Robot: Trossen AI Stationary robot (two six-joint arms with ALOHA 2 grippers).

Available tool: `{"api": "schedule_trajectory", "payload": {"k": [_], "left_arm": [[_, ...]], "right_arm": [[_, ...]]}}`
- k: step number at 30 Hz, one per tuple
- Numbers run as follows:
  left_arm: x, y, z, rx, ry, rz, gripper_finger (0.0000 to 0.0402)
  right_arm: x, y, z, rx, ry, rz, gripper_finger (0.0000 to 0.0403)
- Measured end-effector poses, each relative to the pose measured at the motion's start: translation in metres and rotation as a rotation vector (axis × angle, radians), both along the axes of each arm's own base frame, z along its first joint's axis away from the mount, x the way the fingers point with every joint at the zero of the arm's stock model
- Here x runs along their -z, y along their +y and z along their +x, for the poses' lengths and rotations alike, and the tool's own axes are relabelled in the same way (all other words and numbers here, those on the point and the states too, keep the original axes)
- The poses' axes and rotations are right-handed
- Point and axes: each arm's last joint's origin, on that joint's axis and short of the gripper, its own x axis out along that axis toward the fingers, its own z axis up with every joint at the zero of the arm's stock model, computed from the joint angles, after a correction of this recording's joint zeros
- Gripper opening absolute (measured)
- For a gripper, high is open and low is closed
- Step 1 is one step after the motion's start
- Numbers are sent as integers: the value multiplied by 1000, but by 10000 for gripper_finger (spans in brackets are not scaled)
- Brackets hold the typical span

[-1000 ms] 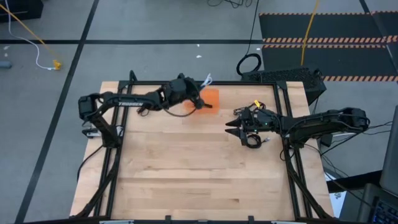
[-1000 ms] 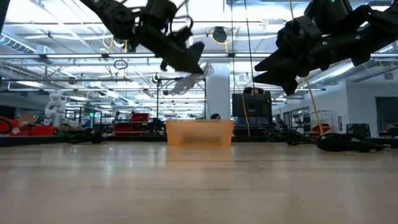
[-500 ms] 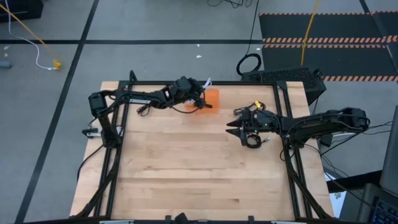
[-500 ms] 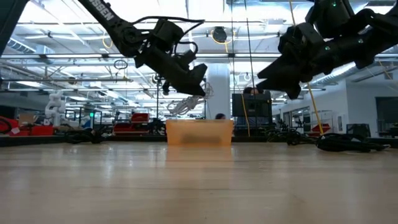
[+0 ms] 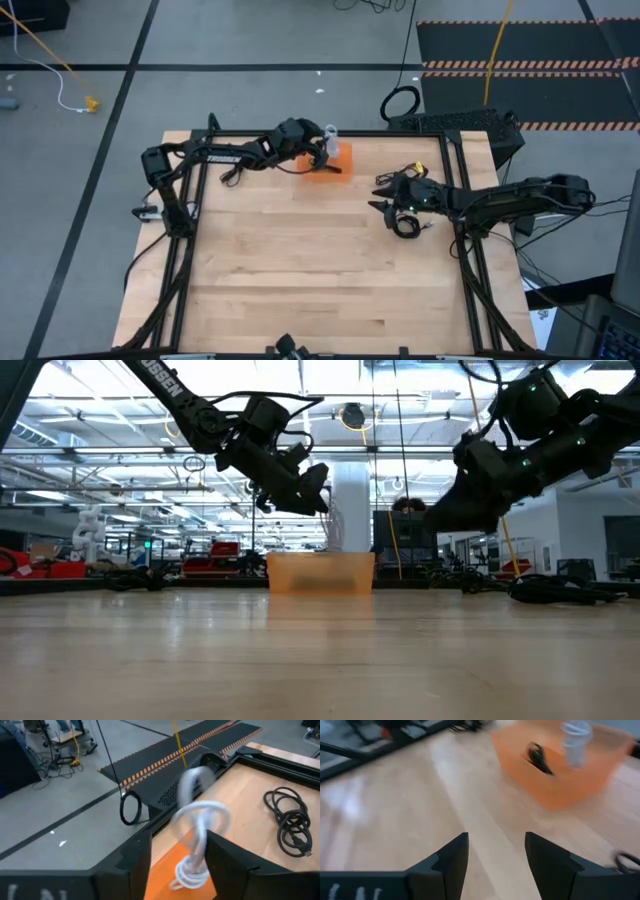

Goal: Pick and place USB-C Cables
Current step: Put the white charger cable into the orange bin, then put the black charger cable into the orange bin

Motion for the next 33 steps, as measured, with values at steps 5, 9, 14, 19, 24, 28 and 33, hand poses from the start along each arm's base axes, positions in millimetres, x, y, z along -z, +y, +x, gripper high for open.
{"api": "schedule_trajectory", "payload": {"k": [5,9,14,19,24,28,33], "left_arm": [[0,0,0,3,0,-3,213],[0,-2,1,41,-7,-18,222],[5,-3,-1,58,26,-73,223],[20,-3,-11,29,190,-149,223],[26,-3,-17,-8,242,-219,223],[13,-6,-17,-2,183,-194,223],[-21,-16,-16,63,45,-135,223]], "right_arm": [[9,-7,-7,118,145,-14,206],[3,-16,-8,207,280,-120,214],[-8,-23,-7,239,413,-211,214],[-8,-27,-12,218,532,-232,213],[-4,-32,-20,206,651,-284,213],[-3,-35,-23,189,688,-294,213],[-2,-40,-25,237,678,-249,212]]}}
